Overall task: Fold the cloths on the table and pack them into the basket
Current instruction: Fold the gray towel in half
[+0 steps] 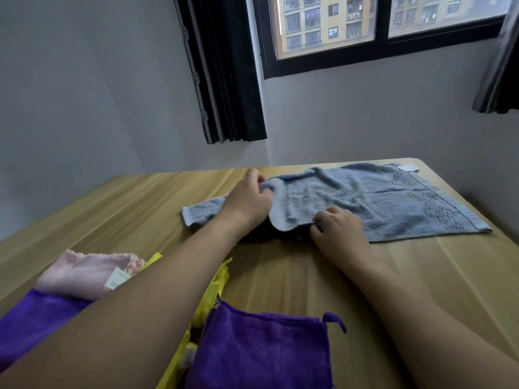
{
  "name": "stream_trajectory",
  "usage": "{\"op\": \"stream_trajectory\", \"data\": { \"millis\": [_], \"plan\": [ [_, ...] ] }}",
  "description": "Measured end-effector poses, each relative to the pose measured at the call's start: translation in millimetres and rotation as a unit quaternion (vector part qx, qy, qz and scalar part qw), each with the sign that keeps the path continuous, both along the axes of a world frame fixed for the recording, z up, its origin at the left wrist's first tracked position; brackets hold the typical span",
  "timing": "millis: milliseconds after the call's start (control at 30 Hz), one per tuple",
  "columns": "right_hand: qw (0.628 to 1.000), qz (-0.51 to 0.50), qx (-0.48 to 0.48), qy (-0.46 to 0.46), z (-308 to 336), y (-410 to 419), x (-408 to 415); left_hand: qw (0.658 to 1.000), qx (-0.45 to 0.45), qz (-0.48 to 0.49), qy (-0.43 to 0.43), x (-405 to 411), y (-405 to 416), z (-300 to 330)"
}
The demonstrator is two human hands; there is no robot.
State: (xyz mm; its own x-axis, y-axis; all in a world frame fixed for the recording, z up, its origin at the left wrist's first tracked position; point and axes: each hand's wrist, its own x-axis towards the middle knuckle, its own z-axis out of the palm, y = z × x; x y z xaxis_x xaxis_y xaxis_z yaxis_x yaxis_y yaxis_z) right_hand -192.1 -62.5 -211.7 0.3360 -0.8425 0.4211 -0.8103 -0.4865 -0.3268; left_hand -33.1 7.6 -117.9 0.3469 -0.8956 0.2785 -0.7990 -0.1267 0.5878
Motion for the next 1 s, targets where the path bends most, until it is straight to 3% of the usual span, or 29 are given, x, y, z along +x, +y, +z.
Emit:
{"op": "stream_trajectory", "data": {
  "millis": [67,100,167,233,300,400,533,700,767,900,1000],
  "plan": [
    [0.999,-0.025,-0.031,-0.028,0.2,-4.0,-4.5,0.998,0.046,-0.032,-0.030,-8.8,4.6,14.7],
    [0.997,-0.032,-0.041,-0.061,-0.2,-4.9,-5.3,0.994,0.054,-0.041,-0.084,-11.7,6.2,18.8],
    [0.981,-0.026,-0.007,-0.191,4.7,-3.6,-4.1,0.975,0.037,-0.060,-0.209,-16.0,8.6,20.2],
    [0.943,0.009,0.061,-0.328,14.8,-2.6,-1.9,0.971,-0.002,-0.053,-0.234,-15.3,9.6,19.2],
    [0.916,0.045,0.069,-0.393,26.4,-2.2,-3.8,0.986,-0.038,0.000,-0.164,-11.0,11.2,24.4],
    [0.939,0.078,-0.022,-0.334,39.4,4.0,-12.4,0.991,-0.052,0.118,0.041,3.1,11.1,41.3],
    [0.978,0.061,-0.106,-0.167,27.3,3.3,-21.2,0.937,-0.068,0.192,0.284,14.4,11.3,56.5],
    [0.984,-0.060,-0.032,-0.164,34.0,-7.4,-34.3,0.852,-0.135,0.137,0.487,11.6,16.1,95.0],
    [0.982,-0.067,-0.026,-0.174,63.2,-4.1,-31.6,0.839,-0.153,0.080,0.516,8.3,19.7,119.2],
    [0.970,-0.035,0.000,-0.241,161.6,9.2,-14.6,0.870,-0.176,0.041,0.458,-3.9,34.7,162.7],
    [0.935,0.042,0.114,-0.332,241.1,29.3,-7.6,0.873,-0.254,0.054,0.414,-4.8,55.6,202.6]
  ]
}}
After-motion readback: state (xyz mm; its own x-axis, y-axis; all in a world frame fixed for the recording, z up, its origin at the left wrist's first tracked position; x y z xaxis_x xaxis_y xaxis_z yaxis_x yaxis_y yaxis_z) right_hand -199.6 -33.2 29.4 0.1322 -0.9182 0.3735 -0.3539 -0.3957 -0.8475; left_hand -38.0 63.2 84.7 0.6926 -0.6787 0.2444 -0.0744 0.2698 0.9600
